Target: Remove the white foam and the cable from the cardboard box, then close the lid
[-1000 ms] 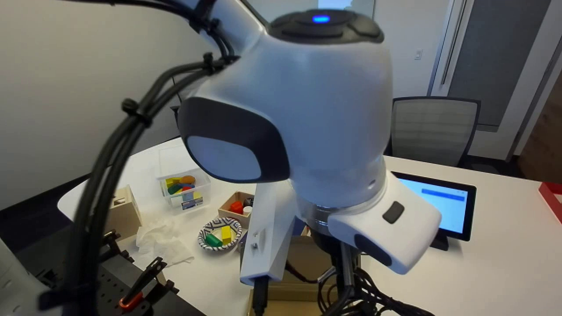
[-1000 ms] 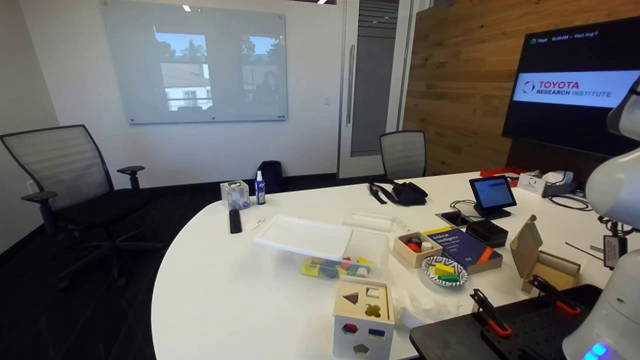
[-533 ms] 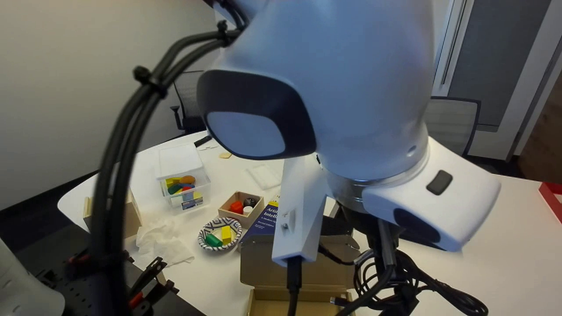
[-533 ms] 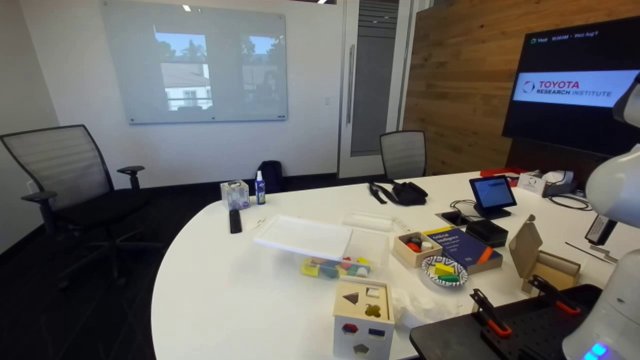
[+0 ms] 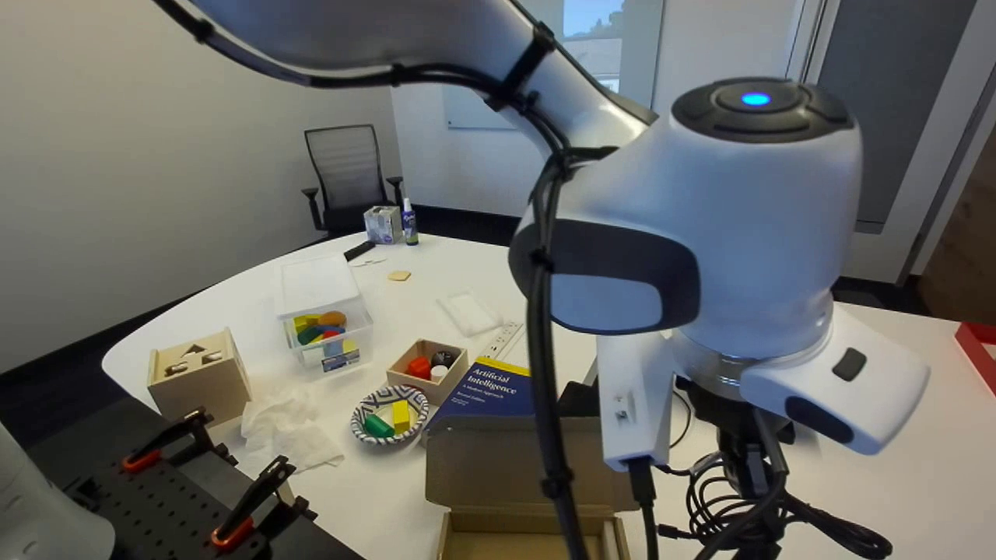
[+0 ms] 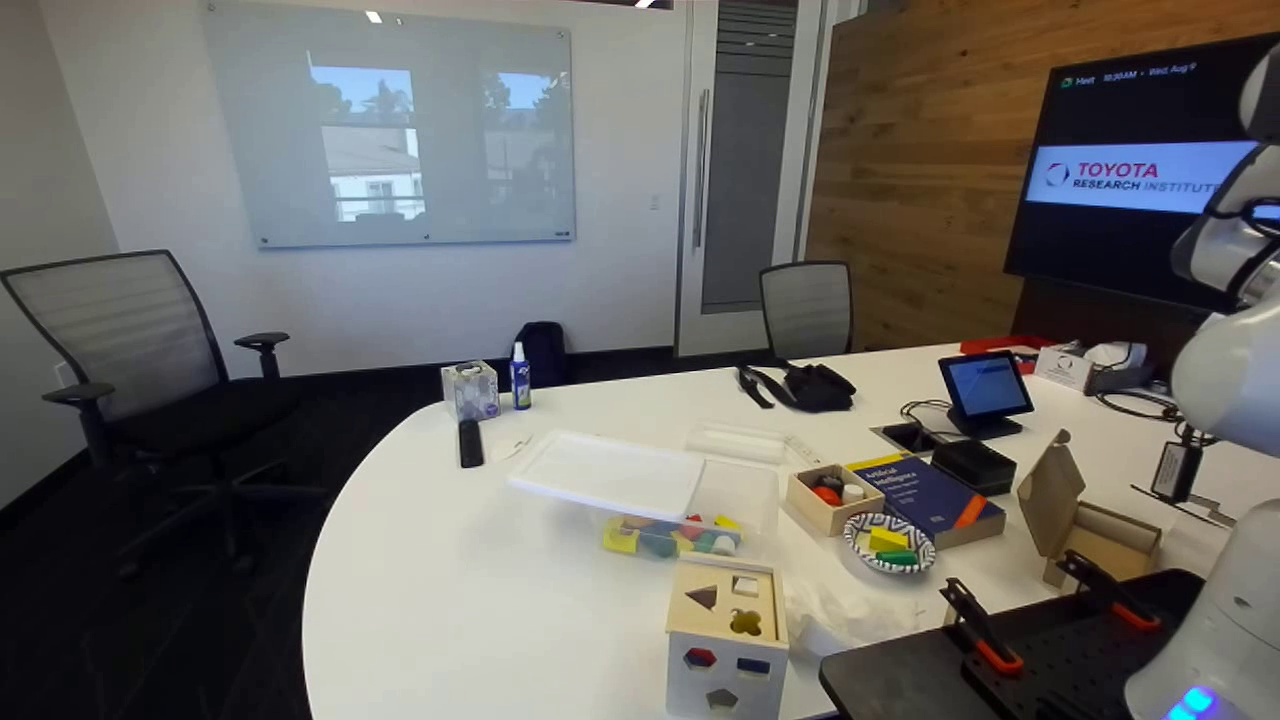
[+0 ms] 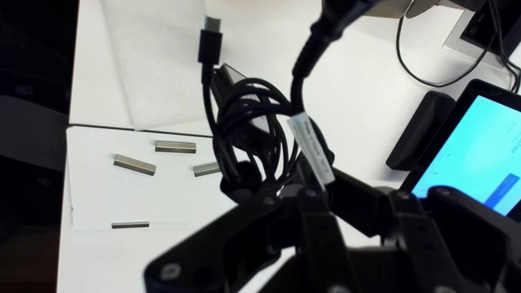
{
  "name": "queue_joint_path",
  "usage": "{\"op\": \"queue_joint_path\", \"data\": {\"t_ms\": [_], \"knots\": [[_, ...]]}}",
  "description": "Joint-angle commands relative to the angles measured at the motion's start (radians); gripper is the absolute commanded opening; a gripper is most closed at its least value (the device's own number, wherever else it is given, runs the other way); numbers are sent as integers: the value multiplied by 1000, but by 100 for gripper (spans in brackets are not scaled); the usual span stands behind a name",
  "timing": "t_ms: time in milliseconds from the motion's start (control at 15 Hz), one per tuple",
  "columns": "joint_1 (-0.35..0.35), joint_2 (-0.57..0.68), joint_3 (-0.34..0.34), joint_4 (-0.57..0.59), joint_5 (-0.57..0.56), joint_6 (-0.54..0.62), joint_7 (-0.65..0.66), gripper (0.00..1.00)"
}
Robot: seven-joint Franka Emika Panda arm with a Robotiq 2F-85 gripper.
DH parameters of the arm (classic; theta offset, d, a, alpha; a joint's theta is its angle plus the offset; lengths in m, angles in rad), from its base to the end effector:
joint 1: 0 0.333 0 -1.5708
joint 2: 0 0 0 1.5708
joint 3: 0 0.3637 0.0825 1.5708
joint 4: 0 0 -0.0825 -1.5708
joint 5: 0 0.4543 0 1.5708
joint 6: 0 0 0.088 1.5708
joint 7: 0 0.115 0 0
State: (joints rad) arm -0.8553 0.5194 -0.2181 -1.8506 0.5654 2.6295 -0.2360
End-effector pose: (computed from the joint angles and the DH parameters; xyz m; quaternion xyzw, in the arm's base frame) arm 0.3553 -0.6508 0.2581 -0.7970 0.5756 -0.1827 0.0093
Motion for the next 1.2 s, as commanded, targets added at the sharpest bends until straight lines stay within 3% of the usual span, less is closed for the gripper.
{"op": "queue_joint_path", "data": {"t_ms": [0,400,467,600,933,1133], "knots": [[4,120,14,171,-73,-21,115,2],[-1,295,39,396,-163,-58,260,2],[-10,318,57,419,-161,-85,254,35],[-9,347,64,439,-172,-119,255,41],[8,346,71,413,-200,-154,242,80],[21,298,113,350,-206,-165,189,100]]}}
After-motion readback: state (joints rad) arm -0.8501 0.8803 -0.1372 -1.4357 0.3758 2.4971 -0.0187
